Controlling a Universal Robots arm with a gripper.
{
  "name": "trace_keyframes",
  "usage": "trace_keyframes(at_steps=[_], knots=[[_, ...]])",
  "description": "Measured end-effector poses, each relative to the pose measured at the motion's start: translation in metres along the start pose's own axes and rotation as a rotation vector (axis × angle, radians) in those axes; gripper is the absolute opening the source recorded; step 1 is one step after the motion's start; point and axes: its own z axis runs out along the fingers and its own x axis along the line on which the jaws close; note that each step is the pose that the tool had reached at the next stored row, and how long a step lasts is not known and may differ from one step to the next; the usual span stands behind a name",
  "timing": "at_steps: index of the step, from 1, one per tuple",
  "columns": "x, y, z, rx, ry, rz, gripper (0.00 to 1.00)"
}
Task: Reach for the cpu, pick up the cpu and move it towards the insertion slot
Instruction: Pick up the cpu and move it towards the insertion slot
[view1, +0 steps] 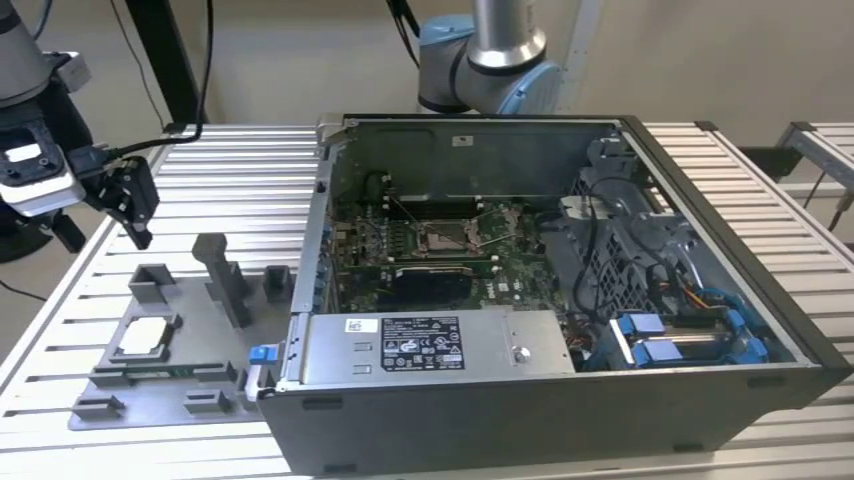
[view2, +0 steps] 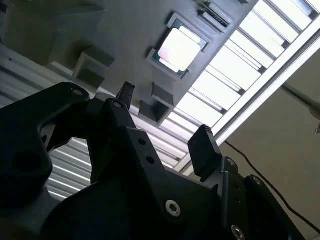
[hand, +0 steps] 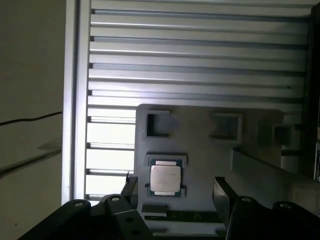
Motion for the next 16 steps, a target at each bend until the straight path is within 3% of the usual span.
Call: trace_keyframes(at_steps=[16], knots=[[0.0002, -0.0005, 0.0117, 0.0, -0.0001, 0.0, 1.0]])
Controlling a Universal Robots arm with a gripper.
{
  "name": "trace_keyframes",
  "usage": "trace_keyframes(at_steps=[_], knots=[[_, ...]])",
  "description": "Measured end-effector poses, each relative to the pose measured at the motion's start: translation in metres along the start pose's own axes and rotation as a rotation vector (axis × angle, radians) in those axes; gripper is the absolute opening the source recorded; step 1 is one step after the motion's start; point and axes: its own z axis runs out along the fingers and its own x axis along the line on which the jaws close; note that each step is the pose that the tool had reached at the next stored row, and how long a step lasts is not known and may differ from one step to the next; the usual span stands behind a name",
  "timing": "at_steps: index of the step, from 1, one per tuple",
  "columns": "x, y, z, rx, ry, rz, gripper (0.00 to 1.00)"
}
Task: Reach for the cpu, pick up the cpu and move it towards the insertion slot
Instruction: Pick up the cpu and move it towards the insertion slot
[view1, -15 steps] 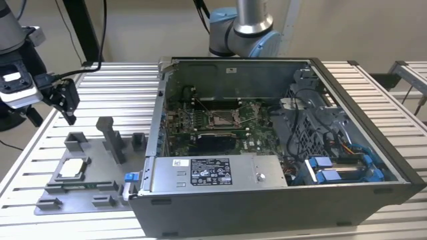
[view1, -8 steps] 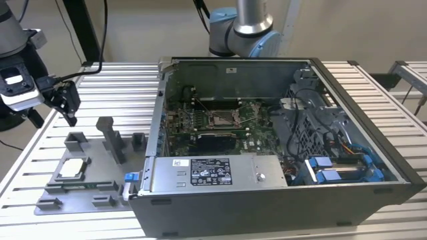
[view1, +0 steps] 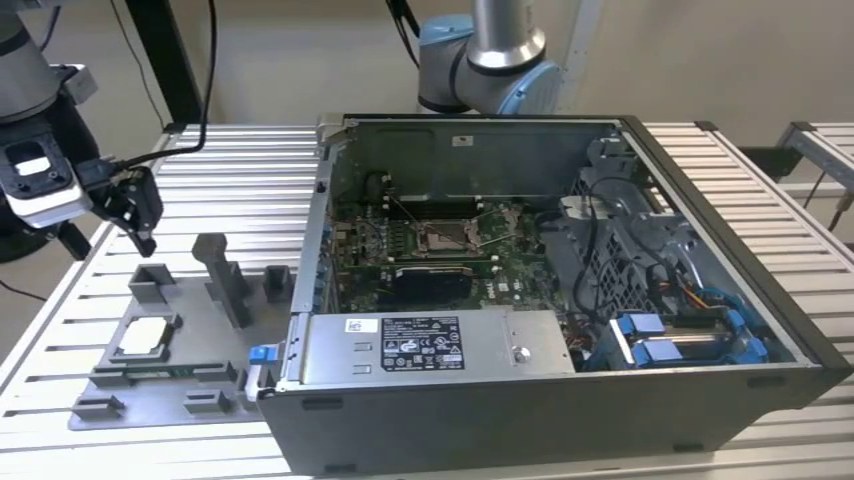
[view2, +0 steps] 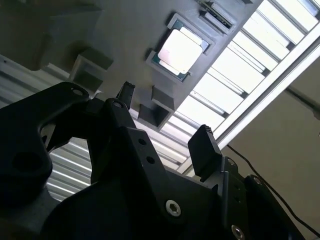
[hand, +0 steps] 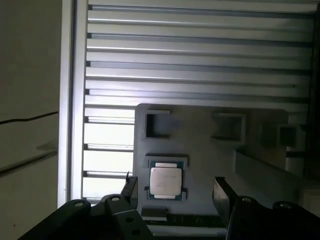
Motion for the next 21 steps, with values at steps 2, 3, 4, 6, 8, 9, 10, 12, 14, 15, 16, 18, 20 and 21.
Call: trace_keyframes(at_steps=[2, 3, 4, 6, 8, 9, 10, 12, 14, 15, 16, 18, 20, 21], knots=[[0.0001, -0.0001, 0.0023, 0.0, 0.0, 0.0, 1.0], [0.0001, -0.0005, 0.0036, 0.0, 0.0, 0.0, 1.0], [0.0001, -0.0009, 0.0049, 0.0, 0.0, 0.001, 1.0], [0.0002, -0.002, 0.0072, 0.0001, 0.0002, 0.002, 1.0], [0.0002, -0.003, 0.009, 0.0002, -0.0001, 0.005, 1.0], [0.0003, -0.0033, 0.01, 0.0, -0.0003, 0.008, 1.0], [0.0003, -0.0038, 0.0109, 0.0001, -0.0003, 0.01, 1.0], [0.0003, -0.005, 0.0127, 0.0003, -0.0004, 0.016, 1.0], [0.0004, -0.0072, 0.0145, 0.0002, -0.0006, 0.017, 1.0], [0.0004, -0.0082, 0.0154, 0.0002, -0.0007, 0.017, 1.0], [0.0004, -0.0092, 0.0162, 0.0003, -0.0005, 0.017, 1.0], [0.0005, -0.0108, 0.0182, 0.0002, -0.0007, 0.017, 1.0], [0.0006, -0.0126, 0.0201, 0.0004, -0.0005, 0.017, 1.0], [0.0006, -0.0135, 0.0209, 0.0003, -0.0005, 0.017, 1.0]])
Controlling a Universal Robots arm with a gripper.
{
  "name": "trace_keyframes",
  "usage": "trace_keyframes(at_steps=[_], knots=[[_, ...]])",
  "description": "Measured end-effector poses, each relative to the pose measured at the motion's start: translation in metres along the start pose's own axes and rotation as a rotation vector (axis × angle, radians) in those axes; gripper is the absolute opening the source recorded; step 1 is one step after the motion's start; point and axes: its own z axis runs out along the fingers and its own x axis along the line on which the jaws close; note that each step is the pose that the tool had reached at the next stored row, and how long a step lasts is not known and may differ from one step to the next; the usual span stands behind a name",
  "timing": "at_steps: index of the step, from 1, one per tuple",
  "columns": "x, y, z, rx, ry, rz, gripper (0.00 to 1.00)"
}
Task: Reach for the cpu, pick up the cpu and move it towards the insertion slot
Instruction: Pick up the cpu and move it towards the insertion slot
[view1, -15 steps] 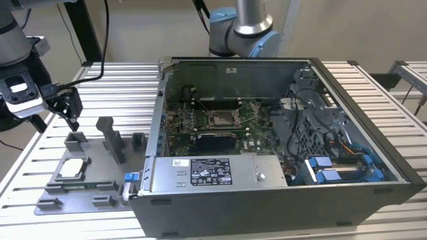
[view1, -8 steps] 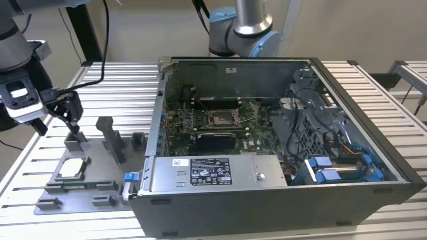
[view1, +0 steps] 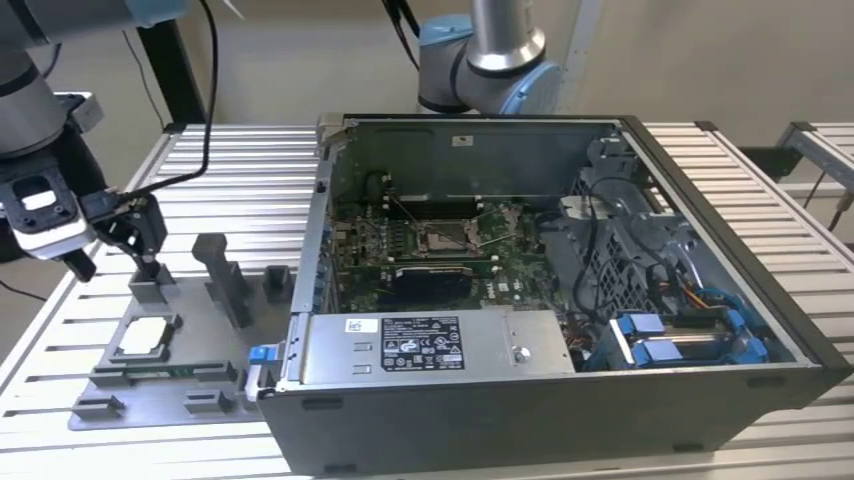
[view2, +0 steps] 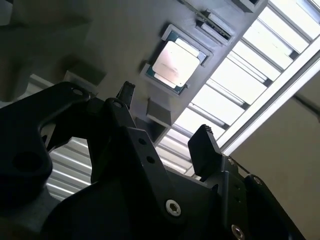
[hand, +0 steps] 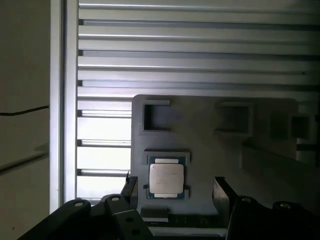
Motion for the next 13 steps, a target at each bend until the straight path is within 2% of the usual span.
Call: trace_keyframes(at_steps=[5, 13], knots=[[0.0001, -0.004, 0.0042, -0.0001, -0.0002, 0.0, 1.0], [0.0001, -0.0049, 0.0079, -0.0001, -0.0001, 0.0, 1.0]])
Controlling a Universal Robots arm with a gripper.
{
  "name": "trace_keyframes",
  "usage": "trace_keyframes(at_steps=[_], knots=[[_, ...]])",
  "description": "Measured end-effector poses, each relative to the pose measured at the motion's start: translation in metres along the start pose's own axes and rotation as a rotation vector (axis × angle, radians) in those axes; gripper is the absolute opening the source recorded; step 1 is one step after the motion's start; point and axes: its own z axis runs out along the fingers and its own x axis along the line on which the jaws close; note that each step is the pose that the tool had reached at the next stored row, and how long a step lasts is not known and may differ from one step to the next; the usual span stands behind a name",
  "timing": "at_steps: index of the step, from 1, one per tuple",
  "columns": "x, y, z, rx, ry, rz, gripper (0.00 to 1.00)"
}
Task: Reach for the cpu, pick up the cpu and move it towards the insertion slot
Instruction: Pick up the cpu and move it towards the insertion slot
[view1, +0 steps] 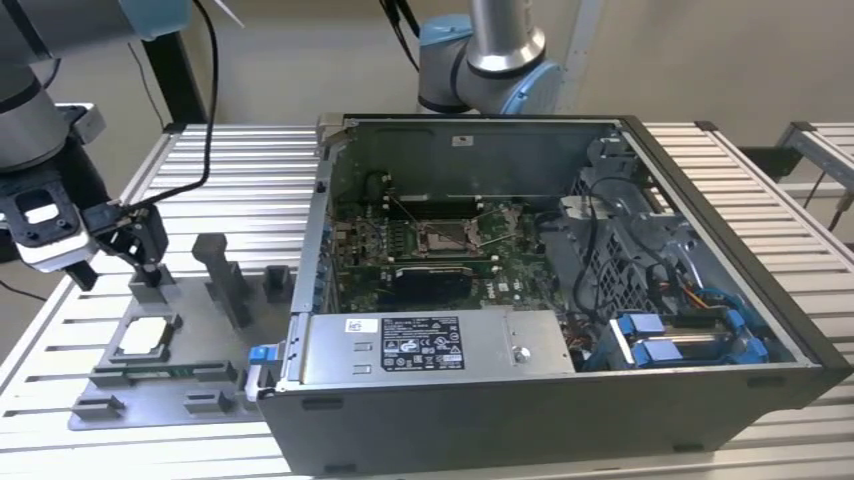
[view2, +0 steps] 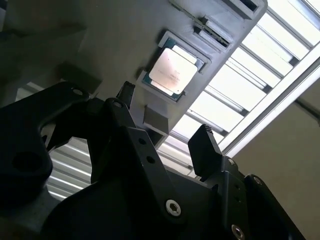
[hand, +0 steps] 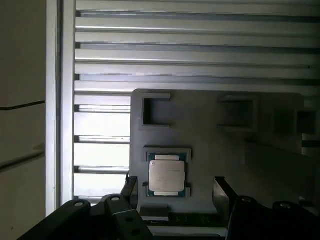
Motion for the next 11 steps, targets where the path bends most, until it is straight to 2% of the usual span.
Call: trace_keyframes(at_steps=[11], knots=[[0.0, -0.0001, 0.0022, -0.0001, -0.0001, 0.0, 1.0]])
